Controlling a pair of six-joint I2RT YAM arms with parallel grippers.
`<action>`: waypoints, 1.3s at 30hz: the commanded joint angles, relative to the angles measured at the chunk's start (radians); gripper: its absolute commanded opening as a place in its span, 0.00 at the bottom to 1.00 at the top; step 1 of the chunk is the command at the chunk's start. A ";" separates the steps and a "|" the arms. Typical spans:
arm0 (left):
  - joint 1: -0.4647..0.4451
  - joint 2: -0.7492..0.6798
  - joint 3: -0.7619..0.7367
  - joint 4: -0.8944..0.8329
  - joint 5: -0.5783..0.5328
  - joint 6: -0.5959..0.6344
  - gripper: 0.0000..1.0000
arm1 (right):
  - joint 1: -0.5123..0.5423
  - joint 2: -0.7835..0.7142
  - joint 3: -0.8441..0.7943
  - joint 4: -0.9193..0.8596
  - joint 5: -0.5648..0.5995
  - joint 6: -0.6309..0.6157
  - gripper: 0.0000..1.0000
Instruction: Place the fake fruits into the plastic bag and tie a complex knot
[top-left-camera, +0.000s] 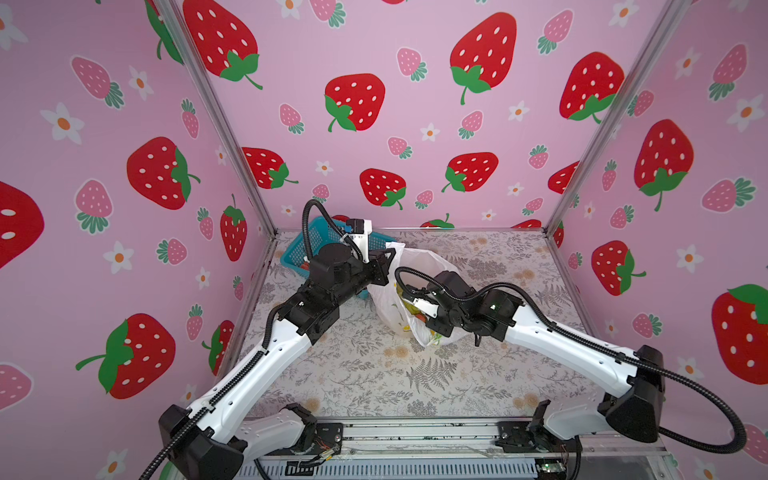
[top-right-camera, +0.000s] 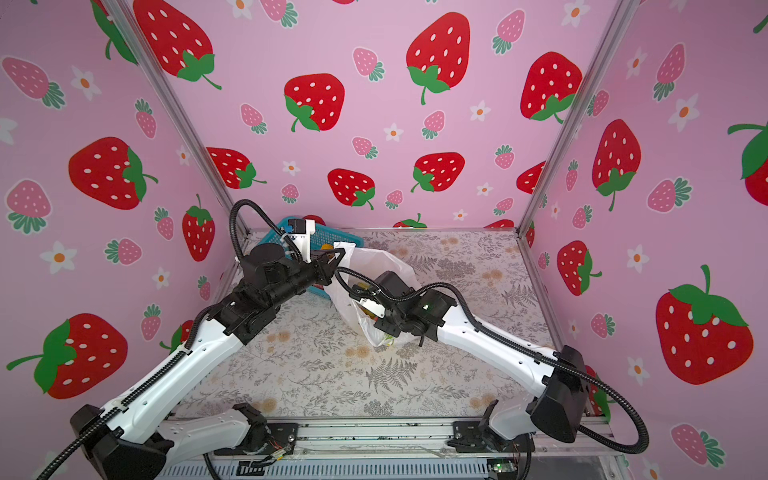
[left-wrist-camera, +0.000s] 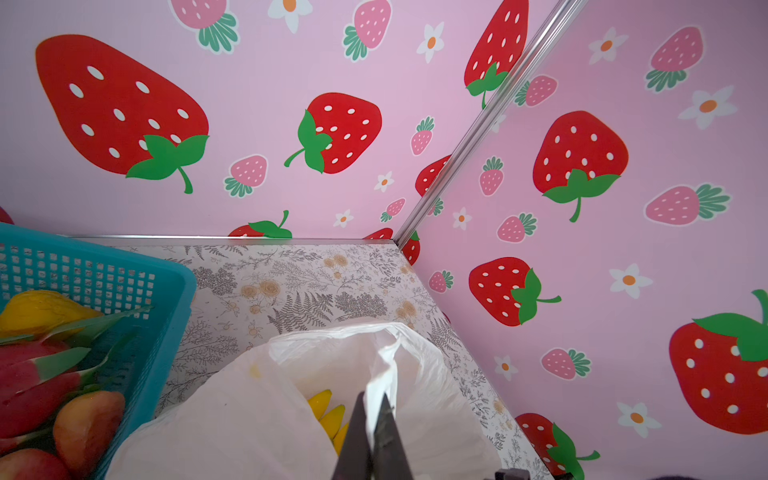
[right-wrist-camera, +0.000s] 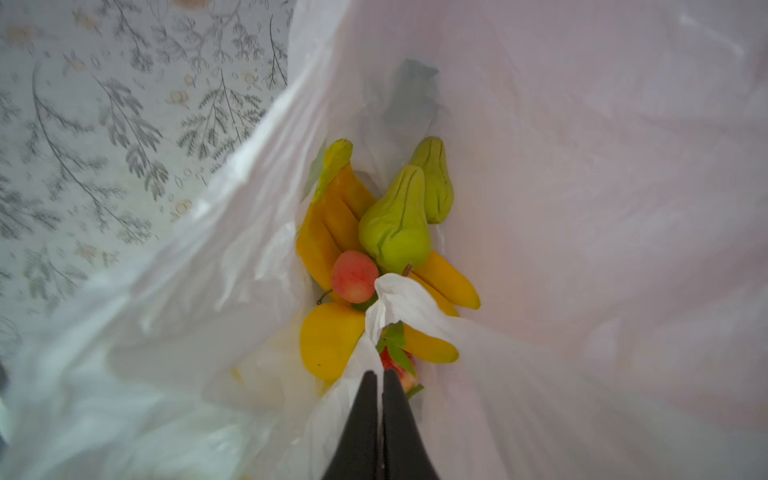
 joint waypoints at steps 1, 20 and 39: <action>0.016 -0.021 0.016 0.003 -0.005 -0.022 0.00 | 0.007 -0.100 -0.004 0.070 0.004 -0.001 0.00; 0.038 -0.053 -0.022 -0.022 -0.001 -0.069 0.00 | -0.288 -0.577 -0.377 0.618 -0.232 0.295 0.00; 0.038 -0.109 -0.081 0.026 0.057 -0.114 0.00 | -0.316 -0.425 -0.313 0.647 -0.615 0.266 0.40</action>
